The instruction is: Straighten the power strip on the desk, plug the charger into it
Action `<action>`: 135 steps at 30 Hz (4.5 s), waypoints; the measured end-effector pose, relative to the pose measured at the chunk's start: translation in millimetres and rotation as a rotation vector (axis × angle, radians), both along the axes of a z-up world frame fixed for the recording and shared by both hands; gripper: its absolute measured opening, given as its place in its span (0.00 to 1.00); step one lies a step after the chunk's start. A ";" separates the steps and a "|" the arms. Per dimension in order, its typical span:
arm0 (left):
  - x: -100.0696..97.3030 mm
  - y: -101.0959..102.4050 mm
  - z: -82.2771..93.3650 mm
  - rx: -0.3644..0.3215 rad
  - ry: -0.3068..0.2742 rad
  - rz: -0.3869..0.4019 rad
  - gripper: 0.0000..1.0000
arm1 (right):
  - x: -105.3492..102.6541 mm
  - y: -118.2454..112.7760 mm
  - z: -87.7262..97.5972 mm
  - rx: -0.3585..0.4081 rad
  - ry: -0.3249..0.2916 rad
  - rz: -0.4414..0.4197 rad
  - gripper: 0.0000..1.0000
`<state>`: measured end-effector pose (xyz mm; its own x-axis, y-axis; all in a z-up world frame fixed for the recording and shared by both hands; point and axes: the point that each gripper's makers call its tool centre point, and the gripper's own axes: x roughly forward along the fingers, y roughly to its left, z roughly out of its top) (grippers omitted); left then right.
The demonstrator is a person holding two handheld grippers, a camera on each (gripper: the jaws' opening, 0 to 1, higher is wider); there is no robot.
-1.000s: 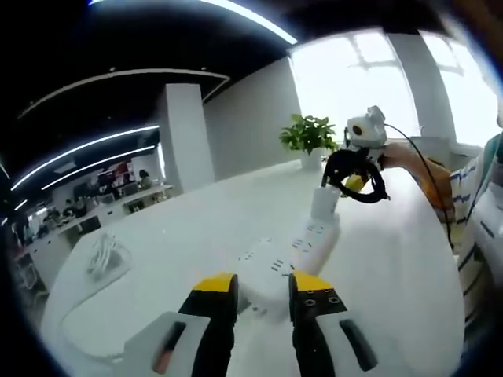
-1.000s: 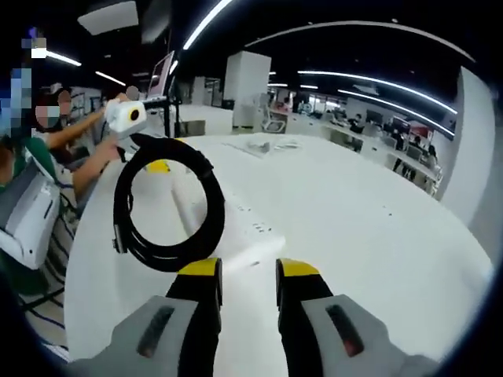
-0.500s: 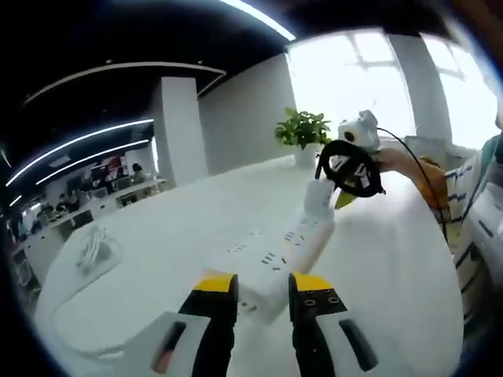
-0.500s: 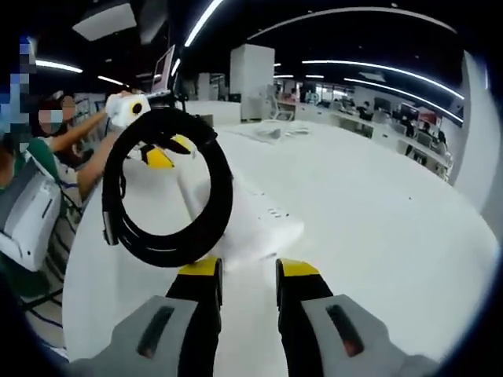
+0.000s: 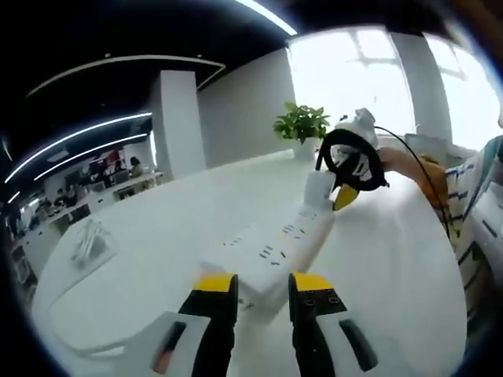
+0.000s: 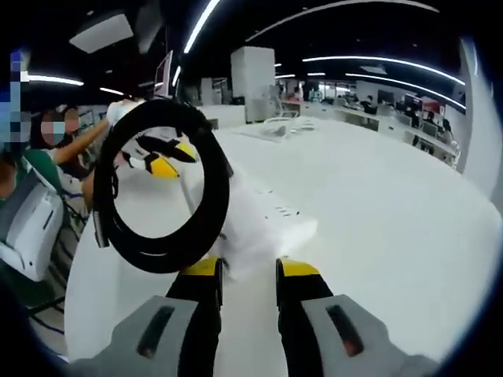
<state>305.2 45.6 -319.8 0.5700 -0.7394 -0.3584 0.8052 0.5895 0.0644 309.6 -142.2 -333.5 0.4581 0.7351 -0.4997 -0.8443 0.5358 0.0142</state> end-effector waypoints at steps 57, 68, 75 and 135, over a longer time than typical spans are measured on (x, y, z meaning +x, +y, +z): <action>12.4 1.4 -9.5 0.072 0.017 0.047 0.27 | 5.6 5.4 -1.6 0.052 0.024 -0.035 0.27; 24.3 -1.2 -9.8 0.092 0.043 0.054 0.27 | 15.3 3.2 -0.9 0.056 0.048 -0.037 0.26; 29.4 -3.4 -10.8 0.089 0.064 0.064 0.27 | 19.4 3.7 -1.5 0.059 0.048 -0.049 0.26; 86.1 -14.6 -10.7 0.082 0.117 0.132 0.26 | 70.7 -8.2 -3.6 0.081 0.075 -0.194 0.20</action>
<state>391.3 31.0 -330.5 0.6106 -0.6267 -0.4841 0.7262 0.6870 0.0267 380.3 -150.5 -337.1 0.5583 0.6760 -0.4809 -0.7207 0.6823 0.1224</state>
